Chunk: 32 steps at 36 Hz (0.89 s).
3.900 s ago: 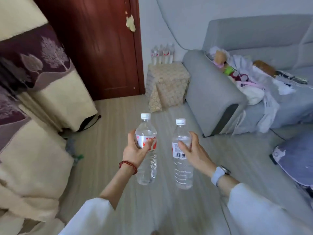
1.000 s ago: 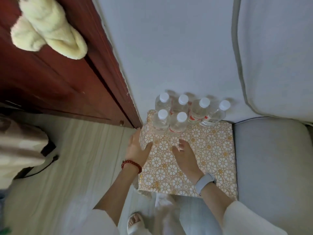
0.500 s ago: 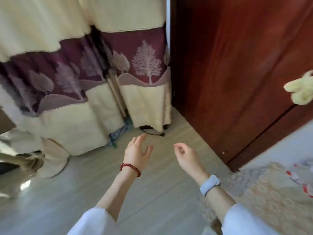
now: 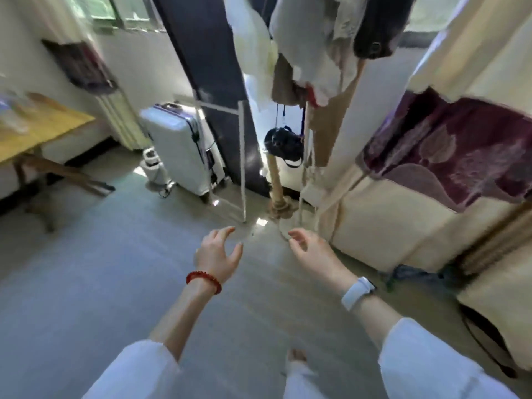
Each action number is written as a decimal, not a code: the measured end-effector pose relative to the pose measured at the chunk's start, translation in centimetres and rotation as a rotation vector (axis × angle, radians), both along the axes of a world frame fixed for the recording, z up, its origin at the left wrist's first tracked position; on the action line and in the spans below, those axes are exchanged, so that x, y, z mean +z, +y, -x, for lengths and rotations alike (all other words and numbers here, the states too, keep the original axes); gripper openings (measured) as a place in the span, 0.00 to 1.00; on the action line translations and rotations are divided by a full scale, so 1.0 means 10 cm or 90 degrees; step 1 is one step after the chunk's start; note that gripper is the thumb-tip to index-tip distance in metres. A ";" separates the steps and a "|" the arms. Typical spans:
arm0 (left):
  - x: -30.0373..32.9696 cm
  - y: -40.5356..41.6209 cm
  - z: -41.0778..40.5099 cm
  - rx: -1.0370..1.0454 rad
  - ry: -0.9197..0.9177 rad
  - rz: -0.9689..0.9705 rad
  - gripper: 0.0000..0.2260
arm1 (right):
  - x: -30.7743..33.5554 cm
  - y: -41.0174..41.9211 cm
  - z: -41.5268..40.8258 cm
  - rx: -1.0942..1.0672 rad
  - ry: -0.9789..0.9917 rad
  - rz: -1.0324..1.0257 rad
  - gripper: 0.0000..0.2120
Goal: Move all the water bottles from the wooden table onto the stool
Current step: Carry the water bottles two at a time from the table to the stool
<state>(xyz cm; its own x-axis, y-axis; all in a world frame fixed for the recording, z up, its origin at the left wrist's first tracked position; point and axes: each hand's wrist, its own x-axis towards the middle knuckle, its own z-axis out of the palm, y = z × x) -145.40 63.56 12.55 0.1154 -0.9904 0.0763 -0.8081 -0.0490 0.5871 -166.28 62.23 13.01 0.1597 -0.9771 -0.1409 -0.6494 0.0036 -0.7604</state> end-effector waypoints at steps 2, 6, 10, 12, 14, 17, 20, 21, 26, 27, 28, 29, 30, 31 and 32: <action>-0.07 -0.19 -0.33 0.038 0.009 -0.012 0.18 | -0.05 -0.35 -0.37 0.040 0.005 -0.008 0.14; -0.14 -0.73 -1.00 0.095 0.020 -0.032 0.18 | -0.15 -1.12 -1.10 0.115 0.010 -0.035 0.15; -0.03 -1.46 -1.72 0.172 0.034 -0.034 0.17 | -0.17 -2.00 -1.87 0.175 0.017 -0.039 0.15; 0.08 -1.81 -2.07 0.213 0.043 -0.027 0.16 | -0.13 -2.41 -2.30 0.210 0.019 -0.034 0.14; 0.18 -2.07 -2.40 0.259 0.052 -0.013 0.16 | -0.08 -2.75 -2.74 0.245 0.012 -0.034 0.14; 0.25 -2.31 -2.90 0.329 0.067 0.005 0.14 | -0.02 -3.14 -3.43 0.314 -0.007 -0.036 0.14; 0.22 -2.47 -3.47 0.409 0.088 0.006 0.14 | -0.01 -3.49 -4.16 0.384 -0.012 -0.037 0.14; 0.19 -2.52 -3.67 0.435 0.094 0.006 0.14 | -0.02 -3.60 -4.39 0.402 -0.012 -0.041 0.14; 0.01 -2.81 -4.73 0.523 0.116 0.011 0.13 | -0.11 -4.13 -5.53 0.473 -0.004 -0.034 0.14; -0.01 -2.89 -4.96 0.537 0.117 0.017 0.13 | -0.12 -4.25 -5.77 0.487 0.000 -0.032 0.14; -0.02 -2.98 -5.19 0.549 0.117 0.025 0.12 | -0.12 -4.37 -6.02 0.498 0.002 -0.031 0.15; -0.02 -3.08 -5.44 0.560 0.116 0.034 0.12 | -0.12 -4.50 -6.28 0.507 0.003 -0.028 0.15; -0.02 -3.18 -5.69 0.569 0.118 0.043 0.12 | -0.10 -4.64 -6.55 0.514 0.004 -0.024 0.15; 0.00 -3.30 -5.94 0.577 0.119 0.048 0.12 | -0.07 -4.77 -6.81 0.519 0.006 -0.024 0.15; 0.02 -3.42 -6.21 0.583 0.117 0.055 0.12 | -0.03 -4.91 -7.09 0.524 0.005 -0.026 0.15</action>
